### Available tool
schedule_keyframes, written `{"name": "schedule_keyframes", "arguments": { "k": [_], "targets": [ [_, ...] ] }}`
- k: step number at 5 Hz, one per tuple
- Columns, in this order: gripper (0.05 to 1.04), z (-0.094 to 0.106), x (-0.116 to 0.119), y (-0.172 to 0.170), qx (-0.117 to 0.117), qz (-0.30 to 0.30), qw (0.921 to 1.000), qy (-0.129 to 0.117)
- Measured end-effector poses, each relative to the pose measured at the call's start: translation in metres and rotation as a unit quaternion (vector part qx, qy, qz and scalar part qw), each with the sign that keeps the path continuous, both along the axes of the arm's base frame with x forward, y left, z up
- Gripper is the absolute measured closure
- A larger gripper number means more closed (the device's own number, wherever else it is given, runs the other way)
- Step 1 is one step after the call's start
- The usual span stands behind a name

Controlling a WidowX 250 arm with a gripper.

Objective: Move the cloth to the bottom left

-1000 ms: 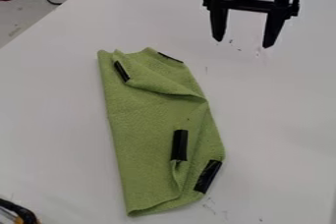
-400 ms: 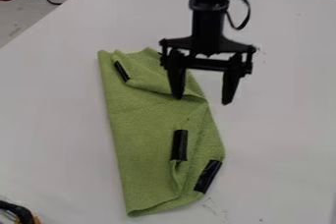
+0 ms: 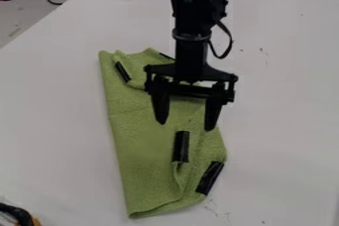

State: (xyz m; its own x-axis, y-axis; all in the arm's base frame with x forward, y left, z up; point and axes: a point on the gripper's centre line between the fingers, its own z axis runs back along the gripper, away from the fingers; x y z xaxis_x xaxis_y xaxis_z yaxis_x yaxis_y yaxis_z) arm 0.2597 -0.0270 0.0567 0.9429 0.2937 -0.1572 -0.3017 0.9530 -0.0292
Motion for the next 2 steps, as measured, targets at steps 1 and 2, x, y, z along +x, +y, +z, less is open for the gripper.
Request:
{"name": "schedule_keyframes", "arguments": {
  "k": [1, 2],
  "targets": [
    [0.084, -0.0126, -0.0085, 0.0023, -0.007, 0.008, 0.9999, -0.001],
    [0.084, -0.0169, -0.0110, 0.0045, -0.005, 0.018, 0.9998, -0.003]
  ]
}}
